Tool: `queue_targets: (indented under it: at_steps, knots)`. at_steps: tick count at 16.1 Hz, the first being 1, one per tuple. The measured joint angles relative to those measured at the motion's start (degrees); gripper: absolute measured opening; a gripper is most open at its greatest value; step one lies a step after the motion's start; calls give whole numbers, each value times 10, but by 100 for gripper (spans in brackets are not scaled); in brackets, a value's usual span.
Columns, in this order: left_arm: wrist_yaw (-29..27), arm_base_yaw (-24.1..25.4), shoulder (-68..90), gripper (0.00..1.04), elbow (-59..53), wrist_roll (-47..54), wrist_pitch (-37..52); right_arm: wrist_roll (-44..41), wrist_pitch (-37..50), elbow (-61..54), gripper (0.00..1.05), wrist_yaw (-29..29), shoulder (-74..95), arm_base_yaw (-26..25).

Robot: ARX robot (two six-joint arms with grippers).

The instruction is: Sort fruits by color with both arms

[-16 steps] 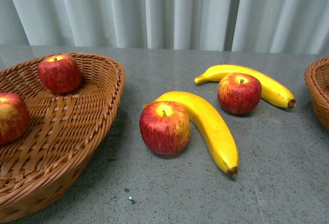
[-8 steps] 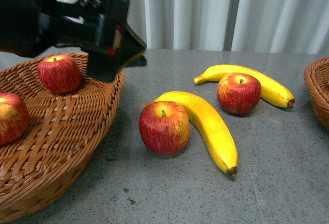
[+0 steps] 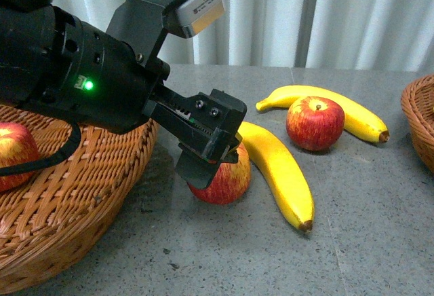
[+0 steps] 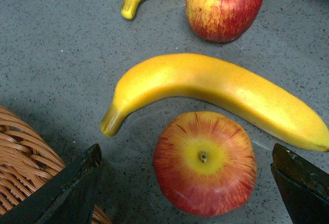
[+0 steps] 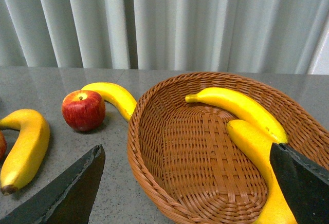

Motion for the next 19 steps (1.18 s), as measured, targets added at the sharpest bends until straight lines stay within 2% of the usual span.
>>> queue_targets:
  at_steps: [3,15,18,19]
  knots:
    - [-16,-5,27,98,6,35,8,0,0,0,98,0,0,0]
    - [20,-16,82,98,20,50,32,0,0,0,98,0,0,0]
    - [24,-20,87,71,20,45,38,0,0,0,98,0,0,0]
    - [23,-22,87,66,20,41,38,0,0,0,98,0,0,0]
